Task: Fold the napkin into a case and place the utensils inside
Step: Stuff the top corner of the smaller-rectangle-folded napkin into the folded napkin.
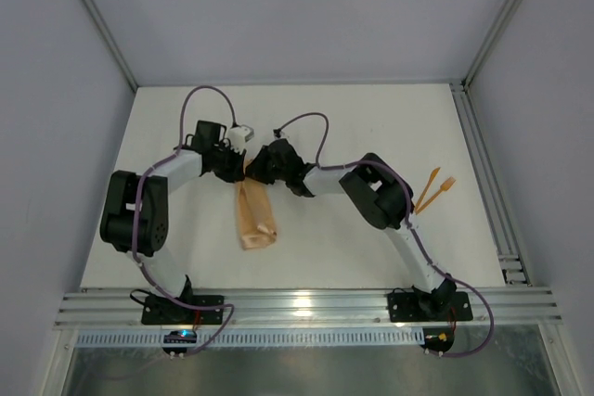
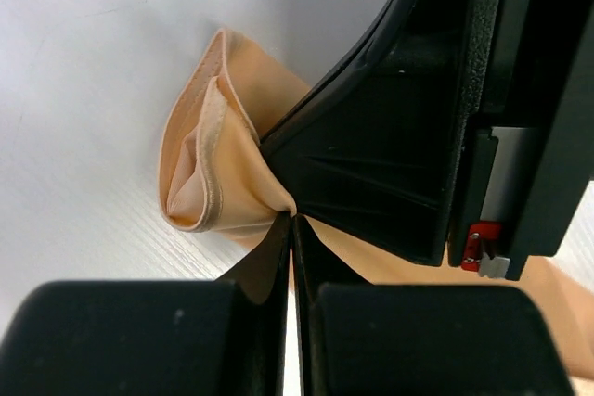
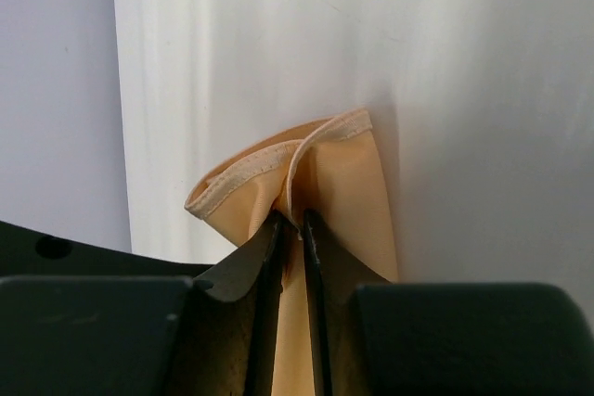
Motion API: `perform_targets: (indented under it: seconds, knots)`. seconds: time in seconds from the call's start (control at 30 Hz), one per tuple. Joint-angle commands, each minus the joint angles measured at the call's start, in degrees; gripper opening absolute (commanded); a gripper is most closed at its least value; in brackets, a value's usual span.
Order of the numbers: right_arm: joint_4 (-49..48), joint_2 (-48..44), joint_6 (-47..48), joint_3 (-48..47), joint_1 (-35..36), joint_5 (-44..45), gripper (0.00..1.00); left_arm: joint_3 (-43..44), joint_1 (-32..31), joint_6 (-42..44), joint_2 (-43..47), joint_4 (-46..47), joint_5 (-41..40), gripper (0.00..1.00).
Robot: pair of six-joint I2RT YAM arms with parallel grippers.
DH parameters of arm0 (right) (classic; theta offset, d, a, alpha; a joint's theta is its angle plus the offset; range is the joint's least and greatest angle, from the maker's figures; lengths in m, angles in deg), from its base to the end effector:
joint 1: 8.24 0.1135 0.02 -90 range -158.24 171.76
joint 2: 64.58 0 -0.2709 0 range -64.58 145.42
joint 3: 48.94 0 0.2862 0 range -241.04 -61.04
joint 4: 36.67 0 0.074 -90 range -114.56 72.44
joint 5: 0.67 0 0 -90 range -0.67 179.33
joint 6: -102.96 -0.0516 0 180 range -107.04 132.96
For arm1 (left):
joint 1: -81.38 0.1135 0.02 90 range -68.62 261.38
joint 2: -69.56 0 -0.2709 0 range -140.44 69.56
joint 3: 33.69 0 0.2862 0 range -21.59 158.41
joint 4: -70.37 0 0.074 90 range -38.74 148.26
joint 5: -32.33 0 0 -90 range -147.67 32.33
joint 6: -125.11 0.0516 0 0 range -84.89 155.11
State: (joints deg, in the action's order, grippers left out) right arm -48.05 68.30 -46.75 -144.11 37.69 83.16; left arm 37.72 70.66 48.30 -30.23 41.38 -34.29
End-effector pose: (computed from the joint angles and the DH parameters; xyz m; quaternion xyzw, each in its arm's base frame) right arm 0.3737 0.3940 0.0814 0.0736 0.8456 0.4473 0.2819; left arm 0.3728 -0.0914 0.1422 0.2504 0.9077 -0.1885 0.2792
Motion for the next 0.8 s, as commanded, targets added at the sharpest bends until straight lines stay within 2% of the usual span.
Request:
perform_targets:
  seconds: [0.0, 0.2, 0.4, 0.67, 0.77]
  knots:
    - [1.69, 2.47, -0.68, -3.32, 1.35, -0.51, 0.18, 0.28, 0.00, -1.33, 0.83, -0.16, 3.26, 0.00]
    - [4.76, -2.08, 6.25, -1.41, 1.79, 2.04, 0.18, 2.65, 0.09, -1.24, -3.56, -3.41, -2.72, 0.00]
    - [9.94, -8.50, 16.62, 1.15, 1.97, 0.64, 0.26, 3.80, 0.17, -1.94, -7.08, -5.70, -5.00, 0.00]
    - [13.37, -18.08, 24.62, 7.73, 2.23, 0.37, 0.35, 3.45, 0.17, -2.29, -7.70, -5.97, -5.09, 0.00]
    - [18.63, -22.92, 31.12, 9.15, 3.11, 0.81, 0.40, 2.92, 0.17, -2.12, -7.44, -5.79, -5.18, 0.00]
